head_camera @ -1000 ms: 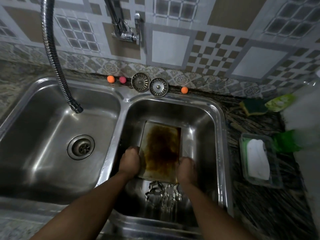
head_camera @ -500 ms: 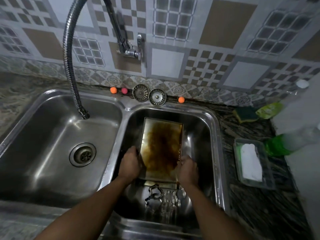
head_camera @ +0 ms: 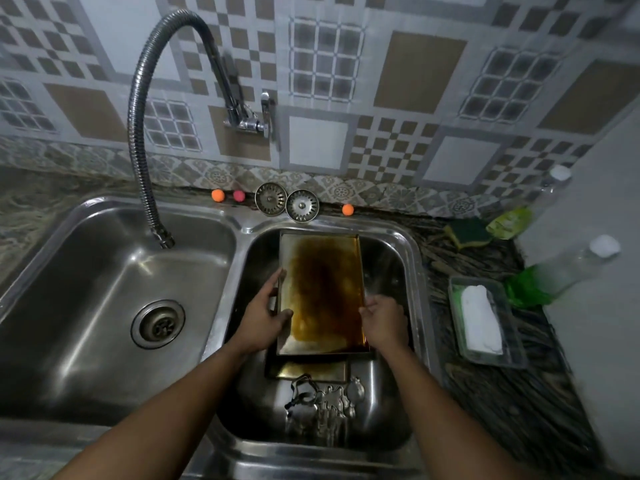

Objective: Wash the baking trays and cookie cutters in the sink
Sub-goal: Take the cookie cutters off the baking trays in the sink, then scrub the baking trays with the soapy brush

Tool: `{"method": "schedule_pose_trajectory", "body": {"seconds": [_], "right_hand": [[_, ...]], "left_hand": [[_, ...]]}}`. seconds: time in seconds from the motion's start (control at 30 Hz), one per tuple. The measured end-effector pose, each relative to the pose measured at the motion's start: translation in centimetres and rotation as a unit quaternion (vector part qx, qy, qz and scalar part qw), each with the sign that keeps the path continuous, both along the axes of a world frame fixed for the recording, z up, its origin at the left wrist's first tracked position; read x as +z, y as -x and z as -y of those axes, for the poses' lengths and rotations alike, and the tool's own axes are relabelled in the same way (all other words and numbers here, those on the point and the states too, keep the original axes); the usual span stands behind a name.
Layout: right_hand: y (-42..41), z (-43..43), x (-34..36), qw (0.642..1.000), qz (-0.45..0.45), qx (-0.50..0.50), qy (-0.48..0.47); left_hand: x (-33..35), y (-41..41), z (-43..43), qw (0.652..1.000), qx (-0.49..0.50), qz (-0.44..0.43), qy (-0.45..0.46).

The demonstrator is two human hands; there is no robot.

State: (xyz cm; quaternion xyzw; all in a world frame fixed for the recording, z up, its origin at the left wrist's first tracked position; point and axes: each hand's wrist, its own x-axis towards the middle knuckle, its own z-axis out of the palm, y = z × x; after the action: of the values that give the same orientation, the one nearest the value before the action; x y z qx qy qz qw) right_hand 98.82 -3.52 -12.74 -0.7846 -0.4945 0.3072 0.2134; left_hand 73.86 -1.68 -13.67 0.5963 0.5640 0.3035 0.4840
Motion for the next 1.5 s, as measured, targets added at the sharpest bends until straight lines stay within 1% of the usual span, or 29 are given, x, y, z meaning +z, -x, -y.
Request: {"method": "schedule_pose_trajectory", "body": {"seconds": [0.13,0.27,0.33,0.4,0.47,0.53,0.57,0.63,0.67,0.7,0.77,0.83,1.03,1.13,1.2,1.3,1.37,1.43,1.5], "right_hand": [[-0.2,-0.2,1.3,0.999,-0.022,0.022,-0.008],[-0.3,-0.5,2.9,0.997,-0.058,0.043,-0.027],[-1.3,-0.6,3.7,0.996,-0.039,0.050,-0.065],[-3.3,-0.2,5.0,0.994,-0.012,0.014,-0.108],[-6.2,0.7,6.5,0.986,0.054,-0.034,-0.155],[-9.6,1.9,7.4,0.963,0.168,-0.063,-0.200],[-11.5,2.5,7.4,0.952,0.216,-0.072,-0.206],[-14.3,3.4,6.7,0.945,0.274,-0.093,-0.153],[-15.4,3.5,6.0,0.950,0.279,-0.092,-0.109],[-16.0,3.7,5.4,0.959,0.260,-0.081,-0.075],[-16.4,3.6,4.5,0.977,0.198,-0.060,-0.045],[-16.4,3.6,4.0,0.982,0.167,-0.056,-0.068],[-16.3,3.7,2.8,0.975,0.188,-0.078,-0.093],[-16.3,3.7,2.5,0.970,0.209,-0.076,-0.097],[-16.6,3.6,2.3,0.972,0.198,-0.082,-0.092],[-16.8,3.7,2.2,0.965,0.212,-0.079,-0.129],[-16.4,3.9,3.5,0.954,0.239,-0.089,-0.157],[-15.2,3.9,5.2,0.944,0.245,-0.103,-0.198],[-13.8,3.6,6.5,0.930,0.241,-0.097,-0.258]], "left_hand": [[2.7,-0.6,-0.4,0.999,-0.029,0.015,0.020],[3.7,-0.3,-0.3,0.999,0.016,0.050,0.010],[3.8,-0.3,0.0,0.997,0.040,0.065,-0.014],[3.9,-0.2,0.3,0.996,0.046,0.076,-0.023],[3.5,0.1,0.7,0.996,0.049,0.063,-0.038],[3.2,0.2,0.9,0.996,0.056,0.051,-0.050],[3.3,0.3,1.0,0.995,0.061,0.053,-0.050],[3.5,0.2,1.3,0.995,0.068,0.059,-0.040],[3.6,0.2,1.4,0.995,0.070,0.055,-0.040],[3.6,0.4,1.5,0.996,0.068,0.046,-0.043],[3.6,0.7,1.5,0.996,0.068,0.041,-0.046],[3.6,0.9,1.4,0.996,0.069,0.043,-0.041],[3.0,0.5,1.0,0.993,0.085,0.042,-0.071],[2.8,0.2,0.8,0.994,0.083,0.042,-0.052],[2.8,0.1,0.8,0.996,0.071,0.030,-0.044],[3.3,-0.3,0.9,0.997,0.053,0.009,-0.060],[3.7,-0.1,1.0,0.994,0.045,-0.036,-0.094],[3.9,0.3,1.0,0.986,0.026,-0.085,-0.142],[4.4,0.6,1.2,0.978,0.012,-0.120,-0.168]]}}
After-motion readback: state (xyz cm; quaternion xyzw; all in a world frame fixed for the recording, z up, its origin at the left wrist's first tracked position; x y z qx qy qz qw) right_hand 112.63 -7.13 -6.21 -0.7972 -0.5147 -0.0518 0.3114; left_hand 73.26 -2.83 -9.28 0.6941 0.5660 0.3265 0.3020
